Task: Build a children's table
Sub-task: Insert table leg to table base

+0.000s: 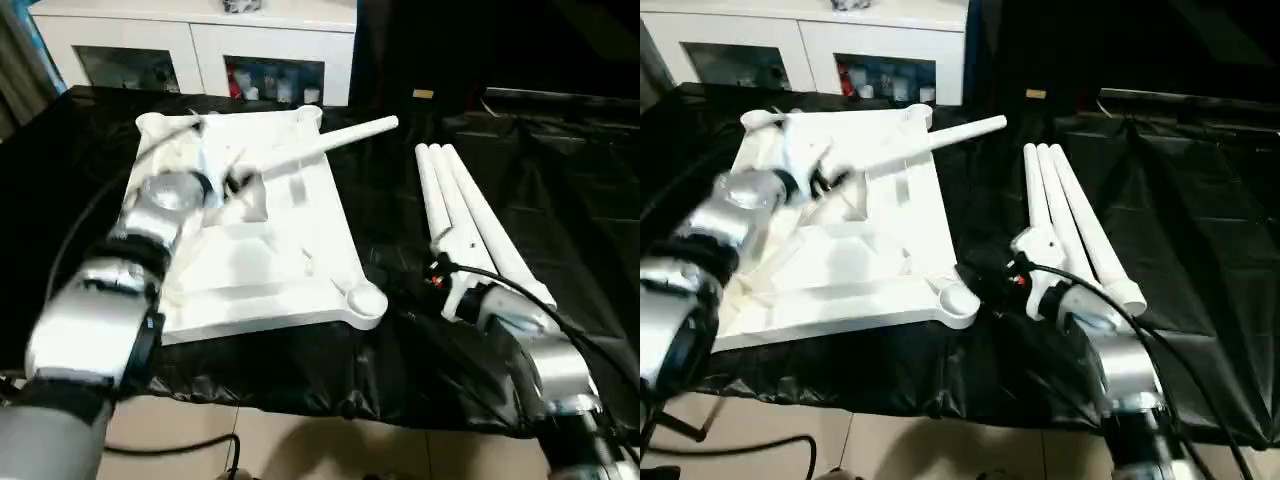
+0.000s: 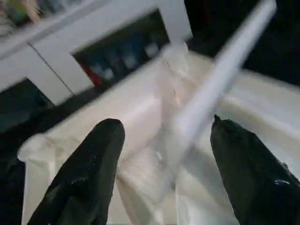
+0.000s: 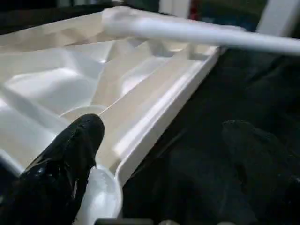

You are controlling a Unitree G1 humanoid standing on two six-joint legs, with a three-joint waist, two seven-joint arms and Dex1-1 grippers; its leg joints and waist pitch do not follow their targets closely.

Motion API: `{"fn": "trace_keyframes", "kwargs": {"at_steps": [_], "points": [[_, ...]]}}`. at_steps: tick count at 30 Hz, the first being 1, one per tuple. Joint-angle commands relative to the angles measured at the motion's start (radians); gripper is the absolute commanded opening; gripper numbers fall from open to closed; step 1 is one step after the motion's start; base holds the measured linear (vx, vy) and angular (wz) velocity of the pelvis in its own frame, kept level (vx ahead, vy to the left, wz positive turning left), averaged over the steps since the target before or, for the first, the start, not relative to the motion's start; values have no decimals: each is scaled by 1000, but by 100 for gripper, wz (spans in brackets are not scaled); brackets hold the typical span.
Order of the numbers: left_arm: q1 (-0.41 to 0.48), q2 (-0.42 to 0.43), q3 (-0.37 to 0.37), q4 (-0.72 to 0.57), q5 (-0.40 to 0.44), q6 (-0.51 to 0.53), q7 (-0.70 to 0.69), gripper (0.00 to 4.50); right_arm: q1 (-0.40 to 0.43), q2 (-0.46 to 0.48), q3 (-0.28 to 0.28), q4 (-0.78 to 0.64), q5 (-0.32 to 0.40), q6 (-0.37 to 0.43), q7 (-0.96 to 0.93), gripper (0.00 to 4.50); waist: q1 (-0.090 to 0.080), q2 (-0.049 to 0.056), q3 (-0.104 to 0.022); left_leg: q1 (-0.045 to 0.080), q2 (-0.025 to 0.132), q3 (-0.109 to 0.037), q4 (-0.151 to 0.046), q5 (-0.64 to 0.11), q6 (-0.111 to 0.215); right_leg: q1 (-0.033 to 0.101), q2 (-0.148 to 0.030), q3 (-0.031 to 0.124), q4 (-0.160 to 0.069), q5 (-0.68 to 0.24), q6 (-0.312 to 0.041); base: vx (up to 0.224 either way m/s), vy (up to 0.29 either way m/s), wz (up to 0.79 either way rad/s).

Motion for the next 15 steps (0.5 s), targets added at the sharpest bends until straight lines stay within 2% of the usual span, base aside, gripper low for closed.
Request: {"fn": "trace_keyframes", "kwargs": {"at_steps": [1,3,4,5,6,7,8,9,10,11,12,13,15], "points": [[5,-11,61,-10,-65,-9,20,333,15,11,-31,-59,-10,48,-56,450,-2,10,-72,2,0,3,-55,-167,29,73,-41,40,-69,-89,-226,0,0,0],[13,-16,90,-20,-94,-10,22,333,19,18,-41,-84,-3,59,-75,450,-3,3,-73,0,1,4,-54,-154,35,73,-42,41,-66,-86,-226,0,0,0],[59,-30,139,-88,-147,-42,21,333,20,33,-71,-139,24,97,-122,450,-3,-4,-72,-1,1,5,-55,-147,38,74,-42,41,-66,-80,-229,0,0,0],[82,-35,155,-122,-165,-63,19,333,20,38,-81,-161,35,114,-140,450,1,-16,-71,-6,1,4,-56,-132,48,76,-45,40,-62,-90,-232,0,0,0],[110,-37,164,-164,-174,-72,21,333,20,43,-90,-181,42,127,-154,450,0,-25,-73,-5,4,6,-56,-123,57,74,-46,40,-66,-103,-222,0,0,0],[128,-38,167,-191,-178,-73,24,333,21,46,-94,-190,45,133,-162,450,1,-19,-73,-5,8,4,-57,-112,56,75,-48,41,-59,-93,-225,0,0,0],[270,-41,167,-424,-184,-31,42,333,37,58,-106,-243,55,160,-189,450,1,-28,-72,-8,14,2,-60,-101,62,76,-51,40,-54,-93,-220,0,0,0],[270,-41,167,-424,-184,-31,42,333,37,58,-106,-243,55,160,-189,450,-2,-26,-71,-9,17,4,-60,-90,68,70,-52,41,-54,-82,-220,0,0,0],[436,-37,164,-676,-189,22,43,333,65,66,-104,-288,62,176,-196,450,-2,-35,-74,-4,17,8,-59,-96,69,66,-50,40,-56,-88,-219,0,0,0],[498,-36,169,-768,-196,52,44,333,78,71,-102,-301,66,177,-197,450,-1,-30,-77,-8,29,0,-62,-76,68,76,-62,42,-42,-54,-228,0,0,0],[532,-35,173,-818,-202,70,45,333,84,75,-101,-307,68,178,-199,450,-5,-25,-73,0,23,13,-59,-94,67,55,-48,41,-53,-65,-220,0,0,0],[570,-37,183,-876,-208,98,56,333,93,80,-99,-315,70,181,-202,450,-5,-26,-73,4,23,13,-61,-123,60,58,-48,42,-54,-91,-219,0,0,0],[638,-49,204,-984,-244,156,64,333,112,91,-95,-329,74,184,-213,450,1,-26,-63,21,27,11,-73,-271,21,52,-45,38,-69,-248,-193,0,0,0]]}}
